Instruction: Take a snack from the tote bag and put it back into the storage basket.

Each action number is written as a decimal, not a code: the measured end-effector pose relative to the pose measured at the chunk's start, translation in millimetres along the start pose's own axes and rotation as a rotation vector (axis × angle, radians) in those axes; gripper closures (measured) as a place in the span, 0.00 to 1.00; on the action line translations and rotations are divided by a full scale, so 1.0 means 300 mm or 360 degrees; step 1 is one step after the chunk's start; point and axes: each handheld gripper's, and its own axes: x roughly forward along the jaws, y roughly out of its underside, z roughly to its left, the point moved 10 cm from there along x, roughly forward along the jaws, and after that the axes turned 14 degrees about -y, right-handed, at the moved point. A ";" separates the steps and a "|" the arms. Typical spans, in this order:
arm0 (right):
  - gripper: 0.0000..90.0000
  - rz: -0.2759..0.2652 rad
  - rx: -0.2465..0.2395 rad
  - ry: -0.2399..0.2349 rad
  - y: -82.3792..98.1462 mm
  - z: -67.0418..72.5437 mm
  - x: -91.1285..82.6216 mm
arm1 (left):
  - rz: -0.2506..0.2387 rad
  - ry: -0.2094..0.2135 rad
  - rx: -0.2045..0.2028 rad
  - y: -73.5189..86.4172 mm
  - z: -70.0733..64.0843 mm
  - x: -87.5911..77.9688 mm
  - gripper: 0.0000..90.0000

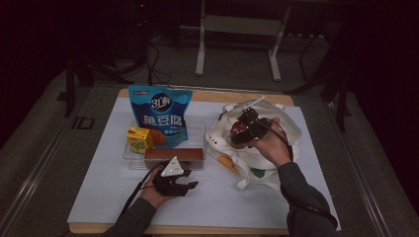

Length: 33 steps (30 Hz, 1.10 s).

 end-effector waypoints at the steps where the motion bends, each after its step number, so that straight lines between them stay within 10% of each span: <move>1: 0.29 -0.0007 -0.0004 -0.0009 -0.006 0.006 -0.001 | 0.0000 0.0001 -0.0001 0.000 0.000 0.000 0.52; 33: 0.29 -0.0011 -0.0073 -0.0090 -0.095 0.123 0.009 | -0.0006 0.0007 -0.0022 -0.001 0.002 -0.001 0.53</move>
